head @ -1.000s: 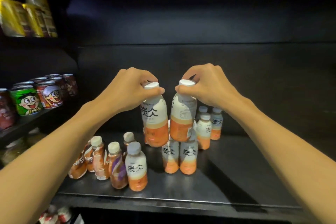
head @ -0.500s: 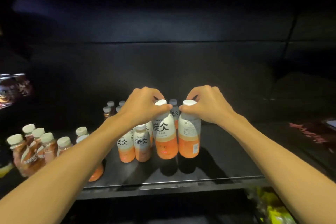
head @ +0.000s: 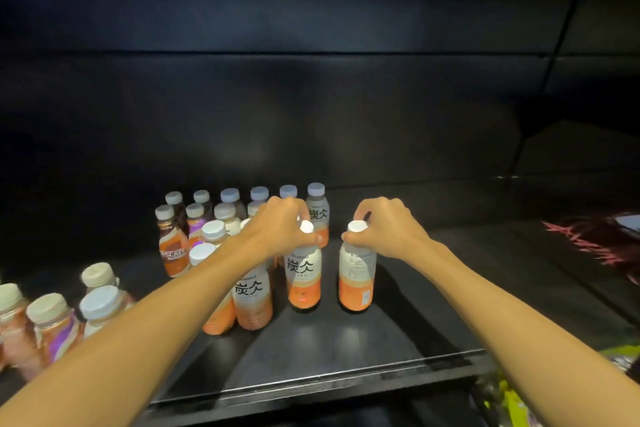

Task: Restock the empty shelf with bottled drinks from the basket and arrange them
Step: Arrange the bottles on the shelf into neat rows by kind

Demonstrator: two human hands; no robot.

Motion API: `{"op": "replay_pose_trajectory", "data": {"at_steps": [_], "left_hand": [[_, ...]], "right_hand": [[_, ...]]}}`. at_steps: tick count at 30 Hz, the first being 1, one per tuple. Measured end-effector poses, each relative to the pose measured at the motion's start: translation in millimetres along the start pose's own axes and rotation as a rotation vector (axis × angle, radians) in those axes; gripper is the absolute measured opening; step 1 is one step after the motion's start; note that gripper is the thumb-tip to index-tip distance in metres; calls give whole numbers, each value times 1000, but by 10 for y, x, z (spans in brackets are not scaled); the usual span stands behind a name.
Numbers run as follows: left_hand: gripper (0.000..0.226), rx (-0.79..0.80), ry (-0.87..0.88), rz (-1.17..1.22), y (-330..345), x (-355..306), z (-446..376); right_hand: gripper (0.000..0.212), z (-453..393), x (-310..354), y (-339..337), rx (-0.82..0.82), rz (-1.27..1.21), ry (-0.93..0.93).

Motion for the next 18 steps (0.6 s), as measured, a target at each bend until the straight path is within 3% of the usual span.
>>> {"op": "replay_pose_trajectory", "data": {"at_steps": [7,14,18], "left_hand": [[39,54,-17,-41,159,296,-253],[50,8,-31,-104,108,399,-323],[53,-10,-38,-159,78,428,-348]], "right_hand": [[26,-335,26,293,40,-28,-56],[20,-628,38,437,113,-99,-184],[27,-765,58,501,168,-87,-278]]}}
Point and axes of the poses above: each hand's wrist, its own z-axis away from the middle knuckle, its own y-axis out of the palm, x = y × z, the point moved 10 cm from there along -z, towards the middle knuckle, and after that the axes turned 14 degrees about z, right-handed, at the moved point
